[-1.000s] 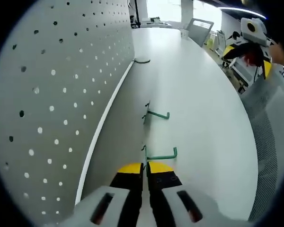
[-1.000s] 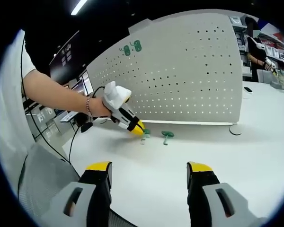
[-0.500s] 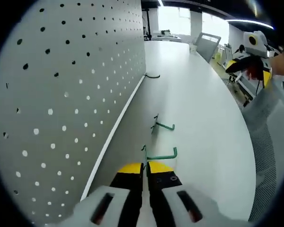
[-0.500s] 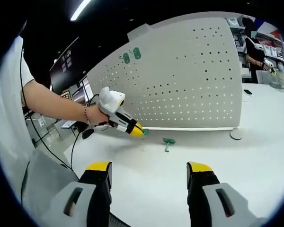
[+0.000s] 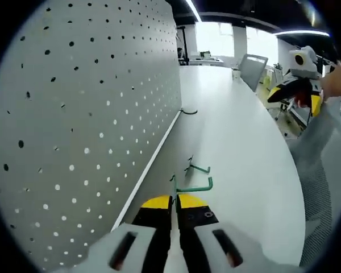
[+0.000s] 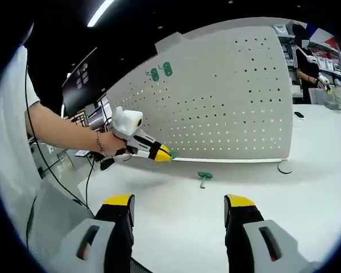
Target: Insert the hook assembly into the mounting plate slot until the hook locks in place.
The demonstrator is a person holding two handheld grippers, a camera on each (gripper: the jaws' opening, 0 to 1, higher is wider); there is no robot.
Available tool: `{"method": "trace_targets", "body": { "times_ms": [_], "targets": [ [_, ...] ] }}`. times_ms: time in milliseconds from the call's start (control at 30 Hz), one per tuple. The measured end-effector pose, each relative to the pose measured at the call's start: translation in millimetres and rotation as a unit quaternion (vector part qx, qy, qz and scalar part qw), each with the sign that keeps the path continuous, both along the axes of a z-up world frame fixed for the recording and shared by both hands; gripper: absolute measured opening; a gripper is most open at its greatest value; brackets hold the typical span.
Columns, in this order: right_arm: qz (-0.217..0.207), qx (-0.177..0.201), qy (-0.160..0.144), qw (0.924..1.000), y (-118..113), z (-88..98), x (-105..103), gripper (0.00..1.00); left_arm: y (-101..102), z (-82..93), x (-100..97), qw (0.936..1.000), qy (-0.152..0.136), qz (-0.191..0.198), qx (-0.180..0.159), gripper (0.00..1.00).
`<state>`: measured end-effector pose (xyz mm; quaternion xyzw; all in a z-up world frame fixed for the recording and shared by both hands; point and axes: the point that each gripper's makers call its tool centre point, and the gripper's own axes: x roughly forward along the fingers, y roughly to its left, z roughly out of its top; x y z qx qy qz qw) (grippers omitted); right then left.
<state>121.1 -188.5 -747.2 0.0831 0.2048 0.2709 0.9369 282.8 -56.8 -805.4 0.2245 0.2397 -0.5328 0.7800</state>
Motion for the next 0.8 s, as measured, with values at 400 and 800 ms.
{"method": "trace_targets", "body": {
  "times_ms": [400,800],
  "targets": [
    [0.002,0.002,-0.010,0.9999,3,5.4,1,0.62,3,33.0,-5.9,0.9961,-0.007,0.036,-0.081,0.02],
    [0.005,0.009,-0.019,0.9998,7,12.6,3,0.62,6,60.0,-18.8,0.9877,-0.017,0.054,-0.146,0.02]
  ]
}}
